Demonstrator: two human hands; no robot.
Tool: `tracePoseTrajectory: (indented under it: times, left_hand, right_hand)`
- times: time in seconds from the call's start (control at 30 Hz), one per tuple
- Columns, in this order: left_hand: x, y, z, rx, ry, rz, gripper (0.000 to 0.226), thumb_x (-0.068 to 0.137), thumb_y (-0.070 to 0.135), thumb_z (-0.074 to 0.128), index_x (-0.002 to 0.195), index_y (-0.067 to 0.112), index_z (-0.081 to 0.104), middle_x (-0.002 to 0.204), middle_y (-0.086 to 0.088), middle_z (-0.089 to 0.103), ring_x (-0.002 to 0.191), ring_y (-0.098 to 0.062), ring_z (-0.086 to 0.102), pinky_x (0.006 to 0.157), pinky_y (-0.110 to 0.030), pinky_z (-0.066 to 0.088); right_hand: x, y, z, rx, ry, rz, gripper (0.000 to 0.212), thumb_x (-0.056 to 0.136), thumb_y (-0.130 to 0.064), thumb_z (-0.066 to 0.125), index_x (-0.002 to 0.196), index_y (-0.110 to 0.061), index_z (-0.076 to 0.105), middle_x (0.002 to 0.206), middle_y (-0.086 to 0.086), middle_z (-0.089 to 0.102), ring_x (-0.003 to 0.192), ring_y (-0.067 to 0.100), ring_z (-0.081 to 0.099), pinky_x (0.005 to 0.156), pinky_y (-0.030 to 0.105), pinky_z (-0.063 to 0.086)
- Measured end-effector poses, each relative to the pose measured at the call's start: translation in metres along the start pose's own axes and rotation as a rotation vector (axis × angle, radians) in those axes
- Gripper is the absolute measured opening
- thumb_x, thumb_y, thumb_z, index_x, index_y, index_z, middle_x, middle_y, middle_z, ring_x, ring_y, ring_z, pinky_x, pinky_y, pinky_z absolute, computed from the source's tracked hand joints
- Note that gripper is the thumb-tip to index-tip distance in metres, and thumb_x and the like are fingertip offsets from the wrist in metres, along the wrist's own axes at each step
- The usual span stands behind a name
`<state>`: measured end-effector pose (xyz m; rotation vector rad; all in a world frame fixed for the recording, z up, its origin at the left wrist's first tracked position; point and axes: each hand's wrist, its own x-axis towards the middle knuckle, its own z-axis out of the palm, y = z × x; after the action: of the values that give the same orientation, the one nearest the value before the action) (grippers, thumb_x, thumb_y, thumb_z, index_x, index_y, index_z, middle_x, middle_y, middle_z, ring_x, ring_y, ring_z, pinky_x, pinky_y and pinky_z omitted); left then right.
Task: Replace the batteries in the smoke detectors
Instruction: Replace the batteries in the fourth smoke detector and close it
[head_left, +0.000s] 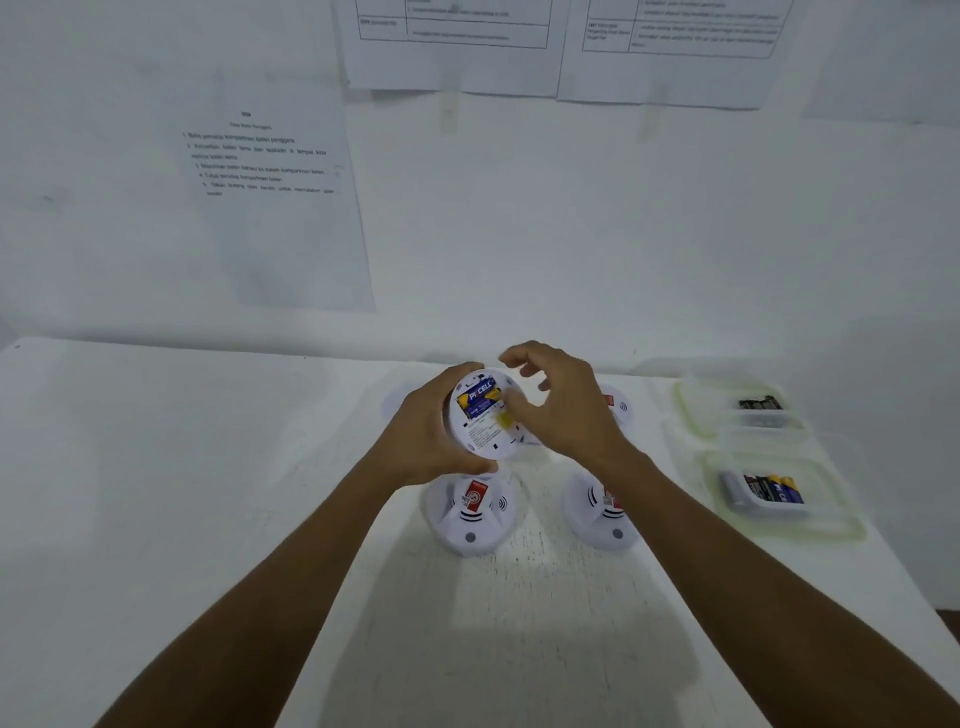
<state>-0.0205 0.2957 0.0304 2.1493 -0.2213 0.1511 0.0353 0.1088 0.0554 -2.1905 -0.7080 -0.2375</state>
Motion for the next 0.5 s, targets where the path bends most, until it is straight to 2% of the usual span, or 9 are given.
tracePoseTrajectory:
  times: [0.1,0.2,0.27,0.43,0.5]
  left_hand:
    - [0.003,0.010,0.014,0.031,-0.022,0.029,0.102,0.050,0.047,0.089,0.138,0.029,0.042,0.130,0.011,0.058,0.116,-0.010,0.057,0.102,-0.030,0.048]
    - [0.003,0.020,0.020,0.078,-0.016,0.074,0.102,0.053,0.041,0.093,0.139,0.026,0.040,0.122,0.014,0.058,0.103,-0.002,0.058,0.089,-0.008,0.044]
    - [0.002,0.026,0.020,0.093,-0.002,0.096,0.103,0.052,0.041,0.092,0.138,0.023,0.039,0.117,0.017,0.055,0.098,-0.001,0.057,0.081,0.000,0.038]
    - [0.000,0.037,0.021,0.105,0.007,0.126,0.107,0.047,0.045,0.090,0.136,0.019,0.037,0.113,0.017,0.053,0.097,-0.003,0.057,0.080,0.000,0.038]
    - [-0.001,0.041,0.021,0.104,0.004,0.131,0.107,0.047,0.049,0.085,0.138,0.018,0.036,0.116,0.015,0.054,0.100,-0.005,0.057,0.088,-0.008,0.043]
  right_hand:
    - [-0.007,-0.017,-0.001,-0.060,-0.020,0.033,0.053,0.077,-0.029,0.071,0.127,-0.028,0.053,0.117,-0.009,0.061,0.101,0.010,0.053,0.079,0.025,0.047]
    - [-0.014,-0.027,-0.008,-0.099,0.033,0.094,0.062,0.076,-0.032,0.074,0.131,-0.029,0.047,0.118,-0.010,0.058,0.102,0.012,0.052,0.078,0.028,0.048]
    - [-0.019,-0.032,-0.011,-0.131,0.054,0.103,0.066,0.075,-0.034,0.075,0.133,-0.029,0.044,0.120,-0.009,0.058,0.103,0.012,0.053,0.079,0.030,0.050]
    - [-0.025,-0.045,-0.022,-0.197,0.037,0.120,0.072,0.072,-0.036,0.076,0.134,-0.027,0.041,0.124,-0.005,0.055,0.109,0.018,0.054,0.079,0.032,0.050]
    - [-0.027,-0.049,-0.025,-0.229,0.036,0.136,0.071,0.072,-0.037,0.075,0.132,-0.027,0.040,0.124,-0.005,0.054,0.108,0.018,0.054,0.077,0.030,0.048]
